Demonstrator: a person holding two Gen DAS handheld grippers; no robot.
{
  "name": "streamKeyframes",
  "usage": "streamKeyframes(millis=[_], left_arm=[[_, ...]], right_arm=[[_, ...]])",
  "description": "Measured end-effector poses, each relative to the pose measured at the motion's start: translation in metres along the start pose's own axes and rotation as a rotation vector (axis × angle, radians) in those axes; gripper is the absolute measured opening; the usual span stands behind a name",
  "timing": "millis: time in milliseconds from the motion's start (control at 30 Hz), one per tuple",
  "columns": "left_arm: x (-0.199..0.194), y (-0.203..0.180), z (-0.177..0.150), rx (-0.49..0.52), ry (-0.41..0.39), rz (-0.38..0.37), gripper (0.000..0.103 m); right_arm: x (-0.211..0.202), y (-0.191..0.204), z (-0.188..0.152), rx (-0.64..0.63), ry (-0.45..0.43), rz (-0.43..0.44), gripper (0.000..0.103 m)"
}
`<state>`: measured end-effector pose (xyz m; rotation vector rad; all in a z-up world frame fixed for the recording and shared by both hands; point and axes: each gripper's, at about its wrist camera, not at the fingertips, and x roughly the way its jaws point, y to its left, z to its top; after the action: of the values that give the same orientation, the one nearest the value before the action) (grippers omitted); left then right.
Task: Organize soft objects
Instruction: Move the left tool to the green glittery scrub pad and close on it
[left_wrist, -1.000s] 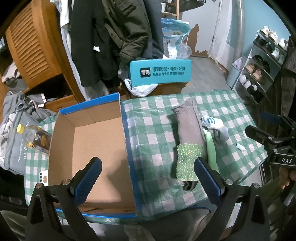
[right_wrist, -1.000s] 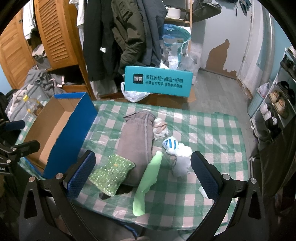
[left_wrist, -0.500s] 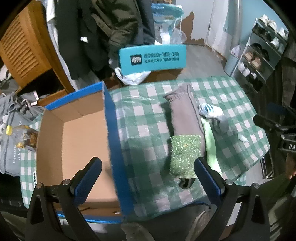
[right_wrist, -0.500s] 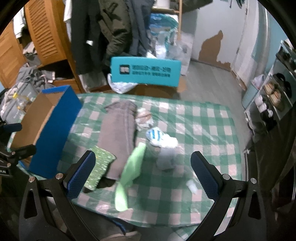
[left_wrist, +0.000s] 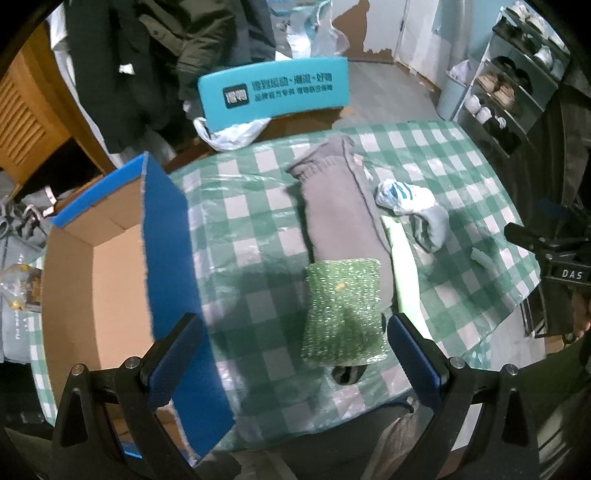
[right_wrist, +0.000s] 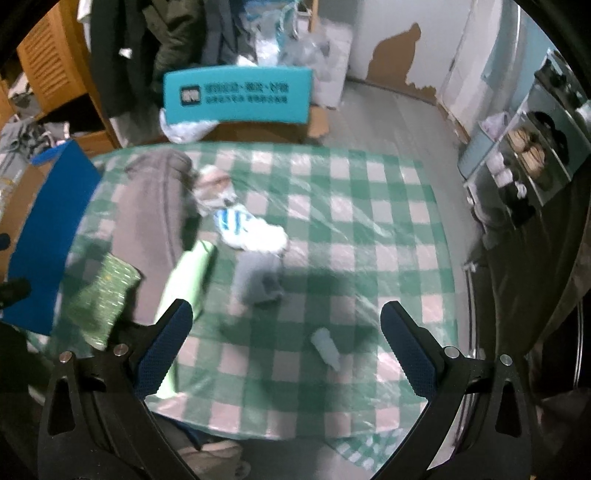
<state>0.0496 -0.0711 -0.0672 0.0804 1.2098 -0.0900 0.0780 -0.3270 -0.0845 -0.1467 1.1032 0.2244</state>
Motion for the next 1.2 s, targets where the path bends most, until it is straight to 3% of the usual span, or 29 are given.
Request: streamKeyframes(millis=[200, 567, 1200], left_arm=[[0.025, -0.008, 0.004, -0.009, 0.054, -0.016, 0.101], [0.062, -0.021, 0.007, -0.025, 0.13, -0.035, 0.101], [0.087, -0.025, 0.007, -0.053, 0.192, -0.065, 0.101]], right_arm=[[0.023, -0.017, -0.007, 0.031, 0.051, -0.005, 0.101], [0.056, -0.031, -0.016, 0.038, 0.122, 0.007, 0.089], [0.098, -0.046, -0.041, 0.023, 0.225, -0.015, 0.077]])
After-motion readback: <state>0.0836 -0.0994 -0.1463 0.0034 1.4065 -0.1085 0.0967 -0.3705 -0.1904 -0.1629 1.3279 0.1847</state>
